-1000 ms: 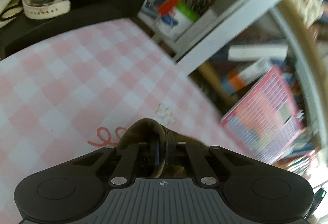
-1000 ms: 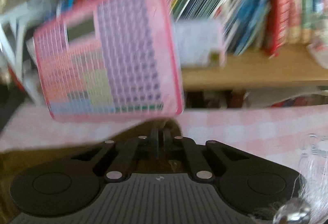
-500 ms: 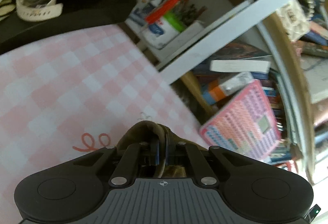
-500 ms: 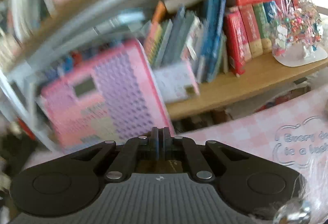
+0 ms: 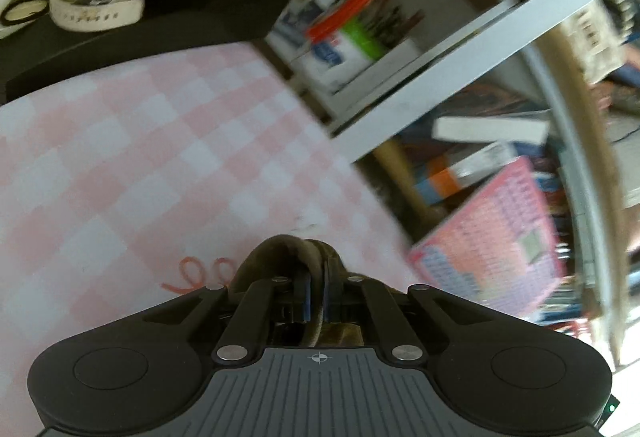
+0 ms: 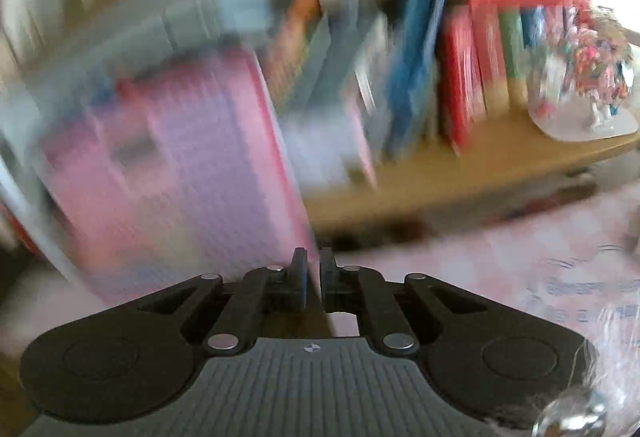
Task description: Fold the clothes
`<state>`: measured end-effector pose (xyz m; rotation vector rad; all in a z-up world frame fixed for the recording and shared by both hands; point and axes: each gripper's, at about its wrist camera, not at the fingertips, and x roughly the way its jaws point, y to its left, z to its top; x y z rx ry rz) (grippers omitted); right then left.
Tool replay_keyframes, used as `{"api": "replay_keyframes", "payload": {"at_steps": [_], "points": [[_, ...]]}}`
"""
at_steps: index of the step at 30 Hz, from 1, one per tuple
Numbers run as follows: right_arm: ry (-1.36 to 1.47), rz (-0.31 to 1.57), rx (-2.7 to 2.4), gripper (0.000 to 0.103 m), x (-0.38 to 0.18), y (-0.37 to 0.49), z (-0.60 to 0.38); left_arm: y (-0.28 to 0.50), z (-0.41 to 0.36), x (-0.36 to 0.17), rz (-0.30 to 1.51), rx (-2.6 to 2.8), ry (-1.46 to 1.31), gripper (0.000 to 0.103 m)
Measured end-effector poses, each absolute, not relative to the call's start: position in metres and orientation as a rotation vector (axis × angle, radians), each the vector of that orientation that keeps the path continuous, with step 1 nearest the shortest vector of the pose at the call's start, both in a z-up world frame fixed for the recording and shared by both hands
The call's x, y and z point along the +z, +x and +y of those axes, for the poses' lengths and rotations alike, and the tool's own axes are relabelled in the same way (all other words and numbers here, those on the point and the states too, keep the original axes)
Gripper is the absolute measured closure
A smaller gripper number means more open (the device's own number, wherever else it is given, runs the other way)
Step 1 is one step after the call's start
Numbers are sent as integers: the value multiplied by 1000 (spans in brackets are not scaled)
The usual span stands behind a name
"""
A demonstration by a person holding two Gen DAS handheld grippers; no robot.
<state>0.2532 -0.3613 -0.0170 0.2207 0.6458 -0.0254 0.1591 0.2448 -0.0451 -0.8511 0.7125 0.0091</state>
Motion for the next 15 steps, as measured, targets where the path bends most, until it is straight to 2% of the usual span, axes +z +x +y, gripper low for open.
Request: {"api": "replay_keyframes", "payload": {"at_steps": [2, 8, 12, 13, 15], "points": [[152, 704, -81, 73, -29, 257, -356, 160, 246, -49, 723, 33, -863, 96], [228, 741, -34, 69, -28, 196, -356, 158, 246, -53, 727, 60, -866, 91], [208, 834, -60, 71, -46, 172, -350, 157, 244, -54, 726, 93, -851, 95], [187, 854, -70, 72, -51, 170, -349, 157, 243, -55, 726, 101, -848, 99], [132, 873, -89, 83, -55, 165, -347, 157, 242, -56, 726, 117, -840, 100]]}}
